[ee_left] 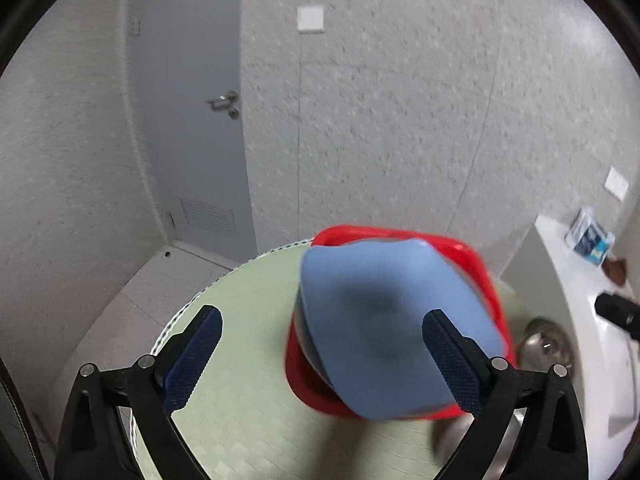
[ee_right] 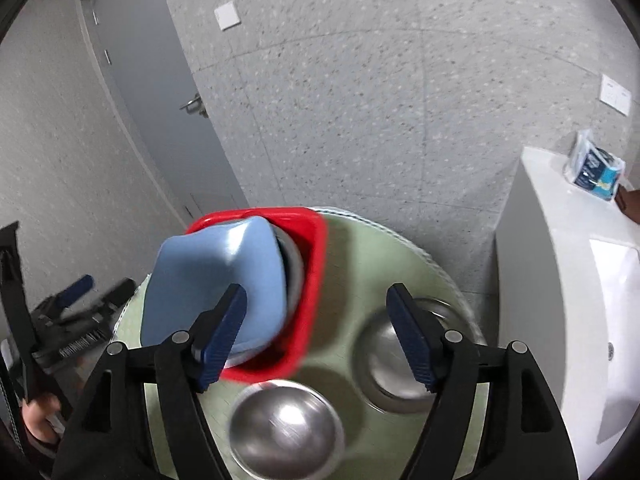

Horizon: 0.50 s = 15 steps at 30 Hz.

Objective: Organize plates and bowls
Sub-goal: 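Grasp the rim of a medium steel bowl with the left gripper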

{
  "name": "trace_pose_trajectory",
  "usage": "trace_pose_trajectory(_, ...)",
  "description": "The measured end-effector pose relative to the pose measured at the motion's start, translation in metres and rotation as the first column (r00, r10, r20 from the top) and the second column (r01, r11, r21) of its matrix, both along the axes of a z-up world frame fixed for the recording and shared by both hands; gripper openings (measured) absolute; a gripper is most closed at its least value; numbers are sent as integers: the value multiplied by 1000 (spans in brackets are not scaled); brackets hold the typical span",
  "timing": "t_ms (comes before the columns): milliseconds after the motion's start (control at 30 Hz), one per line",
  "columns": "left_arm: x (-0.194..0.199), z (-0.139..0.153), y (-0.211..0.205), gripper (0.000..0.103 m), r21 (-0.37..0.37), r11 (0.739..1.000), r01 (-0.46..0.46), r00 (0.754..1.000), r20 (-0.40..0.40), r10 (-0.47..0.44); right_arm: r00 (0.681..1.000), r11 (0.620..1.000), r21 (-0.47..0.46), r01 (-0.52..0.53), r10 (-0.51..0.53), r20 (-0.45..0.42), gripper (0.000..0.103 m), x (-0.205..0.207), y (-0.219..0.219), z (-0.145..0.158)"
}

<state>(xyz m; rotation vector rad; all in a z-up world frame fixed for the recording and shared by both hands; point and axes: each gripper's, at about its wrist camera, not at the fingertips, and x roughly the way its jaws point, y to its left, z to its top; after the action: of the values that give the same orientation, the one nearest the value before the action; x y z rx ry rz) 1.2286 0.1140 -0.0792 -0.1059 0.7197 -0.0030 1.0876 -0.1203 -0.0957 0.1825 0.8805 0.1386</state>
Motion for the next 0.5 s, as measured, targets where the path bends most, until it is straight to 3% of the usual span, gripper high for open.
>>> trace_pose_trajectory(167, -51, 15, -53, 101, -42, 999, -15, 1000, 12, 15, 1000, 1000, 14, 3, -2, -25, 77, -24, -55, 0)
trace_pose_trajectory(333, -82, 14, -124, 101, 10, 1000, 14, 1000, -26, -14, 999, 1000, 17, -3, 4, -49, 77, -35, -97, -8)
trace_pose_trajectory(500, -74, 16, -181, 101, 75, 995, 67, 995, -81, -61, 996, 1000, 29, 1, 2, -92, 77, -33, -124, -32)
